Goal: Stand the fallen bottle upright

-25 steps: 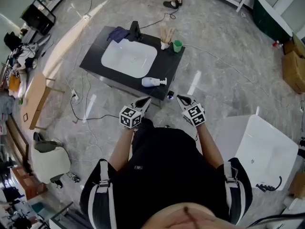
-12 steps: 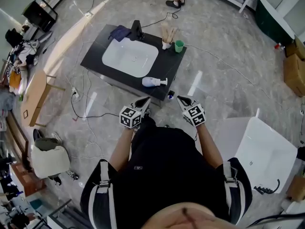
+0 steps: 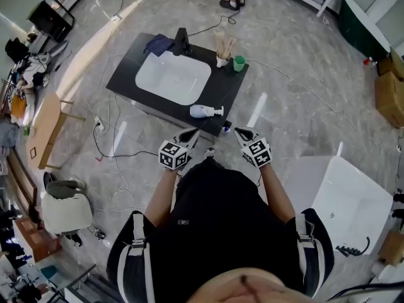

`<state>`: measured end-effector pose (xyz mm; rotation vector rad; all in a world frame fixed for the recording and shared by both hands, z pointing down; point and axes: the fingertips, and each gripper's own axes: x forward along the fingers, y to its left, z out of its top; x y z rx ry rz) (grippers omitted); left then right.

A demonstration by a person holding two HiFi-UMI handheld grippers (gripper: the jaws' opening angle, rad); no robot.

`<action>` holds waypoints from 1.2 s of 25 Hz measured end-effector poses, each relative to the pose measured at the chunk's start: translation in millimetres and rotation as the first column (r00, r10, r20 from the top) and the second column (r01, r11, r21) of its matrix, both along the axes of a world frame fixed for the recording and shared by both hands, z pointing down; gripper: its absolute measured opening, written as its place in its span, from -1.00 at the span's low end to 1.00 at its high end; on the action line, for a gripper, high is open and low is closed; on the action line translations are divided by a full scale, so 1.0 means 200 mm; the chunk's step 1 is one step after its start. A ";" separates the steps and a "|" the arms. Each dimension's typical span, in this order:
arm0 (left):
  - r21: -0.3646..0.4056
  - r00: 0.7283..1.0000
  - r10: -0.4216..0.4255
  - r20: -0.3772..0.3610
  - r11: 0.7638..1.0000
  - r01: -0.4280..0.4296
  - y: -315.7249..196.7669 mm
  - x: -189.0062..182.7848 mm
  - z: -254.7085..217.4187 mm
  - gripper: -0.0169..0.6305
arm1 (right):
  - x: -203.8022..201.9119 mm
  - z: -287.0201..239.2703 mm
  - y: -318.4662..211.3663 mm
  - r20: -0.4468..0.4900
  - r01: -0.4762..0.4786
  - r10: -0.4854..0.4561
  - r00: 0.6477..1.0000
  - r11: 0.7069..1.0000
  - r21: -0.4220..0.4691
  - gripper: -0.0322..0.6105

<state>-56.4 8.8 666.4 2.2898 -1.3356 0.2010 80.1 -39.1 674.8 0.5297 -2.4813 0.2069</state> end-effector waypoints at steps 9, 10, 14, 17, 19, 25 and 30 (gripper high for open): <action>-0.005 0.997 0.073 -0.026 0.997 -0.074 -0.18 -0.03 0.00 -0.90 | -0.04 -0.01 -0.13 -0.046 -0.048 0.048 0.998 0.999 0.006 -0.71; -0.006 0.996 0.087 -0.023 0.996 -0.087 -0.20 -0.03 0.01 -0.90 | -0.05 -0.01 -0.14 -0.047 -0.058 0.059 0.997 0.998 0.004 -0.71; -0.009 0.992 0.129 -0.007 0.992 -0.129 -0.27 -0.06 0.02 -0.90 | -0.08 -0.01 -0.18 -0.049 -0.090 0.089 0.995 0.996 -0.006 -0.71; -0.009 0.986 0.164 0.031 0.986 -0.164 -0.30 -0.08 0.06 -0.90 | -0.10 0.02 -0.20 -0.060 -0.106 0.106 0.993 0.994 -0.011 -0.71; -0.012 0.978 0.198 0.067 0.980 -0.197 -0.33 -0.09 0.09 -0.90 | -0.12 0.05 -0.22 -0.063 -0.120 0.119 0.991 0.993 -0.011 -0.71; -0.010 0.968 0.246 0.056 0.969 -0.246 -0.41 -0.12 0.12 -0.90 | -0.15 0.06 -0.28 -0.069 -0.162 0.161 0.984 0.987 -0.011 -0.71; -0.017 0.964 0.260 0.062 0.965 -0.260 -0.45 -0.16 0.14 -0.90 | -0.17 0.08 -0.31 -0.082 -0.177 0.175 0.981 0.984 -0.016 -0.71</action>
